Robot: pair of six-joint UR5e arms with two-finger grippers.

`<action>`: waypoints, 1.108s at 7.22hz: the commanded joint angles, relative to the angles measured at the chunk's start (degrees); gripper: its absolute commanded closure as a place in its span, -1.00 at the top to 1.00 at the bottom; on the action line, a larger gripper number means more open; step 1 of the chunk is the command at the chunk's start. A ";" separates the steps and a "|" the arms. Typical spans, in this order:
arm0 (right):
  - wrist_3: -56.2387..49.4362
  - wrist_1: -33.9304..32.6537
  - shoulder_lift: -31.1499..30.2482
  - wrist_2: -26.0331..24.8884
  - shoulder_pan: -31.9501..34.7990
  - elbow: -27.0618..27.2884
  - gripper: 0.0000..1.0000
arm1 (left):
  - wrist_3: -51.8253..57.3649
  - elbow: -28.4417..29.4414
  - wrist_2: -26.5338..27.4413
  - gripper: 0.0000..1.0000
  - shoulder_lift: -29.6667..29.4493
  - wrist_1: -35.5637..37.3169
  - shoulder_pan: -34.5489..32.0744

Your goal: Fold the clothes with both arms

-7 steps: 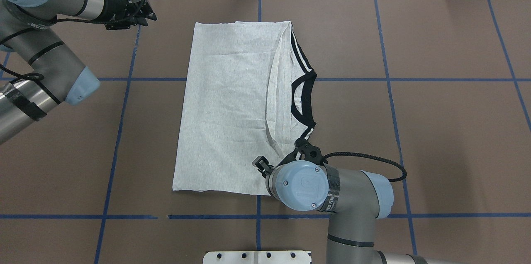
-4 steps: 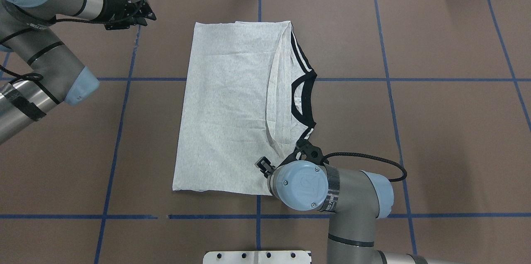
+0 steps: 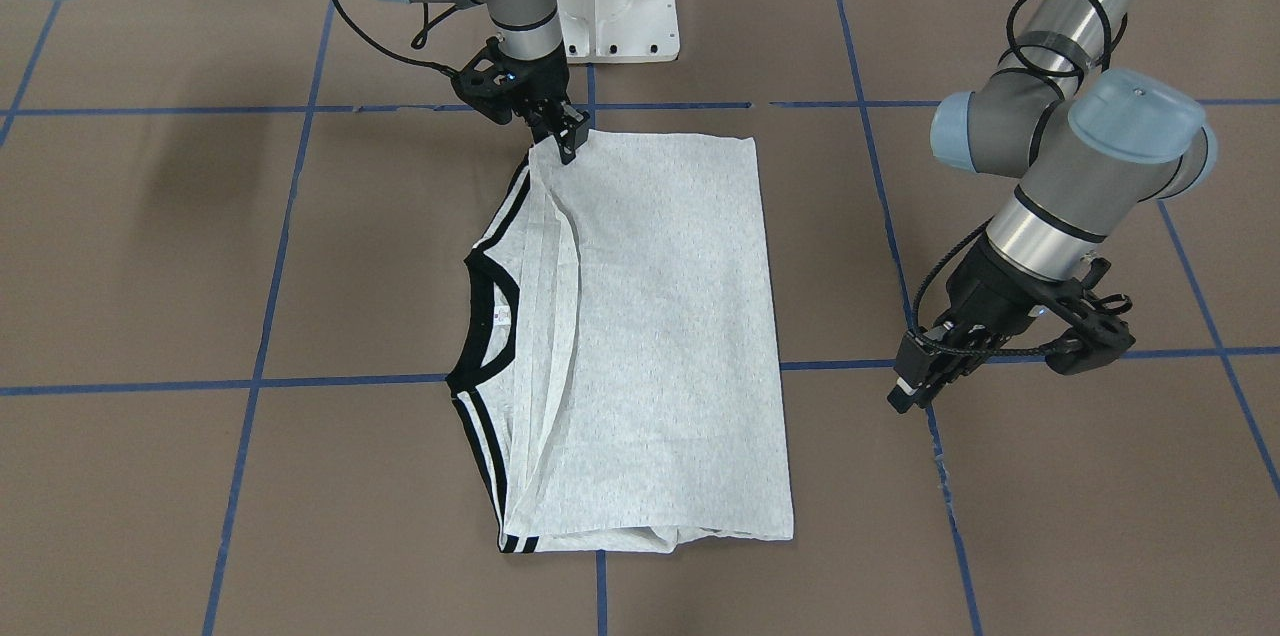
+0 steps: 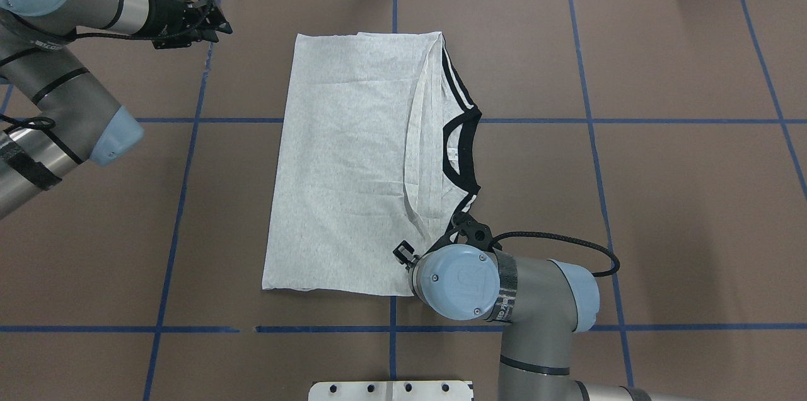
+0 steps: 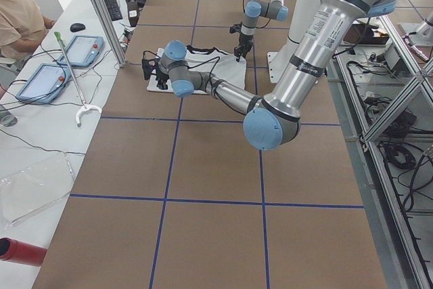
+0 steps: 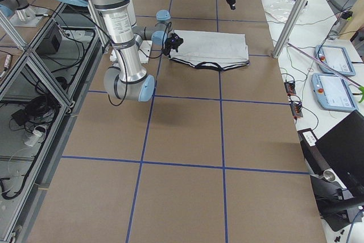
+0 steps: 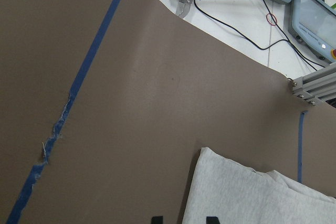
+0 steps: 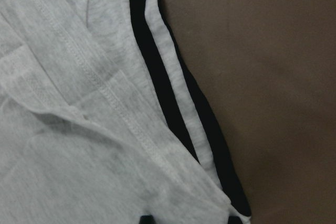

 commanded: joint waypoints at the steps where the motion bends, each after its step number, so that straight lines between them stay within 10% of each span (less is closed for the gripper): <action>1: -0.04 -0.05 -0.11 0.27 -0.10 0.24 -1.00 | 0.00 -0.29 0.02 -0.22 0.16 0.00 0.00; 5: -0.57 -0.39 -6.14 4.65 3.06 8.81 -1.00 | -3.66 -3.60 -0.25 -0.22 0.94 1.66 0.52; 8: -0.13 -0.66 -8.62 4.67 3.15 12.27 -1.00 | -23.07 -21.67 0.80 -0.06 5.07 9.01 14.19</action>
